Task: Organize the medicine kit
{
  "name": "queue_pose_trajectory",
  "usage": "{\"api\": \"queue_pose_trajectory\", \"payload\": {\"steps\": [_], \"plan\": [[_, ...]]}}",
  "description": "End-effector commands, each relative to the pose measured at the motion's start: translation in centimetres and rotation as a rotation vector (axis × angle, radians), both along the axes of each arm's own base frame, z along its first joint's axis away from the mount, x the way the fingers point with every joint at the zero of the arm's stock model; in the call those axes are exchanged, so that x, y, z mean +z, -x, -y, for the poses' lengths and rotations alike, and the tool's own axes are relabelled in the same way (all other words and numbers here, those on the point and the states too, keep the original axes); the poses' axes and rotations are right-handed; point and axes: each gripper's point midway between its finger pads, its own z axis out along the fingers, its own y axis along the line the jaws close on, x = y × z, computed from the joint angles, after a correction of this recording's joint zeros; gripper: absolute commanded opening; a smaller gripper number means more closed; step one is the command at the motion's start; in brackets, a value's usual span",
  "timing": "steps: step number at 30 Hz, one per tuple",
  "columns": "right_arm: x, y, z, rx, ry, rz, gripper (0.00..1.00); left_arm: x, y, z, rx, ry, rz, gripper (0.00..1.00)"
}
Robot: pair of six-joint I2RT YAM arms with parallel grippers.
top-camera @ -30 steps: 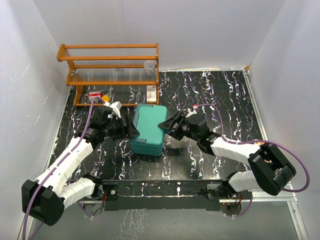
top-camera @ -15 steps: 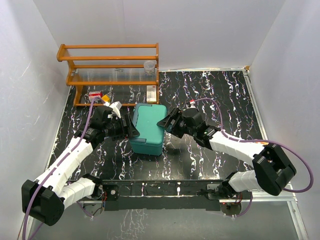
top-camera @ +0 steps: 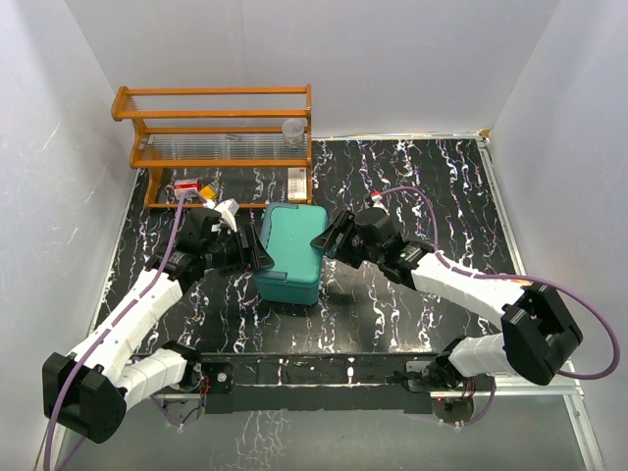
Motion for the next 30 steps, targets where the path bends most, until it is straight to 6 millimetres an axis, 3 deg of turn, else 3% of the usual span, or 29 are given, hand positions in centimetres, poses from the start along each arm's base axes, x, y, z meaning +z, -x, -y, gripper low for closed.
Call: {"api": "queue_pose_trajectory", "payload": {"steps": [1,20,30], "plan": [[1.5,-0.3,0.2,-0.008,0.043,0.040,0.61,-0.6,1.0,-0.5,-0.010,-0.022,-0.017,0.70],[1.5,0.3,-0.7,0.034,0.151,0.047,0.58,-0.5,0.8,-0.4,-0.001,-0.022,-0.021,0.70],[1.8,0.6,-1.4,0.029,0.250,0.075,0.67,-0.3,0.8,-0.5,-0.005,-0.026,-0.016,0.70]]}}
